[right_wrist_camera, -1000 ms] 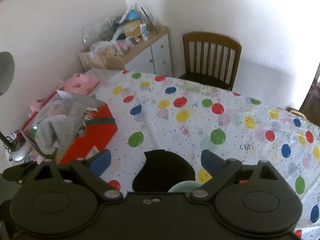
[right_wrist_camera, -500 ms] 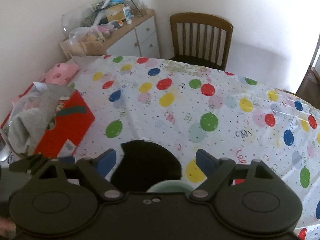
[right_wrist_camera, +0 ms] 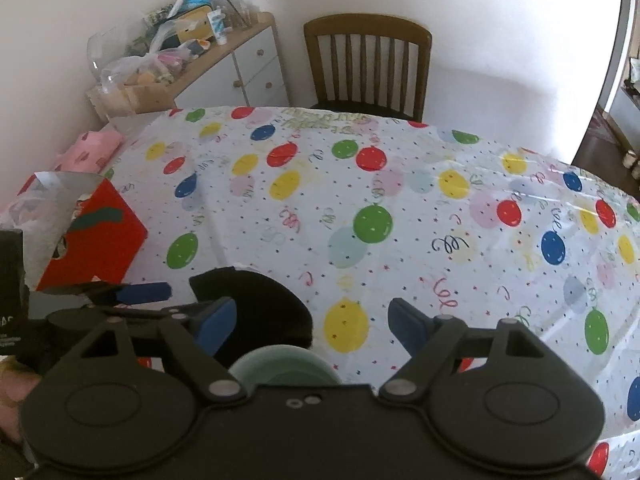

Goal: Organize soft objects
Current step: 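Lower the left gripper onto the black cloth beside the mug and close it, then grasp the white tissue with the right gripper while the left gripper holds the black cloth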

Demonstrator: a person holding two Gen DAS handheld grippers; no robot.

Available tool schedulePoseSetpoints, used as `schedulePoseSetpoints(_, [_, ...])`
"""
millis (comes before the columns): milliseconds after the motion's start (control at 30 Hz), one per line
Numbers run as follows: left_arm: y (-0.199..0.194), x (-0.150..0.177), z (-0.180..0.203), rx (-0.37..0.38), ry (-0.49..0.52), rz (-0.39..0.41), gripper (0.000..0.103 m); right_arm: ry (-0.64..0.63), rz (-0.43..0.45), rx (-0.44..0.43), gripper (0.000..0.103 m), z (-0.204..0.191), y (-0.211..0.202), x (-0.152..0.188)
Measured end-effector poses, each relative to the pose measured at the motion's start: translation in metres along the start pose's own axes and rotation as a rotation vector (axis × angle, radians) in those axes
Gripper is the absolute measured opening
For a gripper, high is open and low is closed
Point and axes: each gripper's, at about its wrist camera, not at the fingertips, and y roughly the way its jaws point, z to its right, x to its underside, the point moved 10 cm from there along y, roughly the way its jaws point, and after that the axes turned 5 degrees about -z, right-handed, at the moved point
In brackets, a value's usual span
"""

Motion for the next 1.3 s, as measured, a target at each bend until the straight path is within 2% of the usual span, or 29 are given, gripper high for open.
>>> schedulePoseSetpoints(100, [0.007, 0.002, 0.006, 0.025, -0.003, -0.018, 0.065, 0.009, -0.005, 0.006, 0.081, 0.005, 0.003, 0.002])
schedulePoseSetpoints(167, [0.011, 0.004, 0.009, 0.017, 0.012, -0.028, 0.048, 0.017, -0.005, 0.006, 0.081, 0.007, 0.004, 0.004])
schedulePoseSetpoints(300, [0.015, 0.008, 0.013, -0.002, 0.046, -0.025, 0.028, 0.021, -0.010, 0.011, 0.080, 0.009, 0.007, 0.006])
schedulePoseSetpoints(333, [0.014, 0.009, 0.014, -0.020, 0.069, -0.016, 0.017, 0.022, -0.010, 0.013, 0.080, 0.010, 0.008, 0.007])
schedulePoseSetpoints(367, [0.014, 0.009, 0.014, -0.037, 0.091, -0.007, 0.010, 0.024, -0.012, 0.014, 0.080, 0.010, 0.008, 0.007])
schedulePoseSetpoints(467, [0.011, 0.009, 0.011, -0.041, 0.094, 0.006, 0.005, 0.021, -0.015, 0.015, 0.079, 0.009, 0.009, 0.007])
schedulePoseSetpoints(567, [0.005, 0.007, 0.008, -0.029, 0.090, 0.026, 0.004, 0.022, -0.012, 0.014, 0.078, 0.007, 0.010, 0.005])
schedulePoseSetpoints(733, [-0.012, 0.009, 0.006, -0.032, 0.139, 0.074, 0.004, -0.006, -0.017, -0.003, 0.078, -0.001, 0.013, 0.001])
schedulePoseSetpoints(833, [-0.024, 0.012, 0.003, -0.025, 0.155, 0.091, 0.004, -0.025, 0.000, 0.019, 0.077, -0.005, 0.014, -0.006])
schedulePoseSetpoints(900, [-0.036, 0.016, 0.000, -0.024, 0.151, 0.103, 0.004, -0.023, -0.003, -0.007, 0.077, -0.008, 0.016, -0.009])
schedulePoseSetpoints(1067, [-0.074, 0.030, 0.007, 0.023, 0.168, 0.153, 0.003, -0.083, -0.041, -0.019, 0.076, -0.024, 0.030, -0.009])
schedulePoseSetpoints(1167, [-0.090, 0.044, 0.014, 0.035, 0.191, 0.166, 0.003, -0.093, -0.053, -0.040, 0.075, -0.037, 0.040, -0.013])
schedulePoseSetpoints(1300, [-0.103, 0.060, 0.025, 0.086, 0.229, 0.157, 0.003, -0.118, -0.070, -0.070, 0.075, -0.060, 0.053, -0.015])
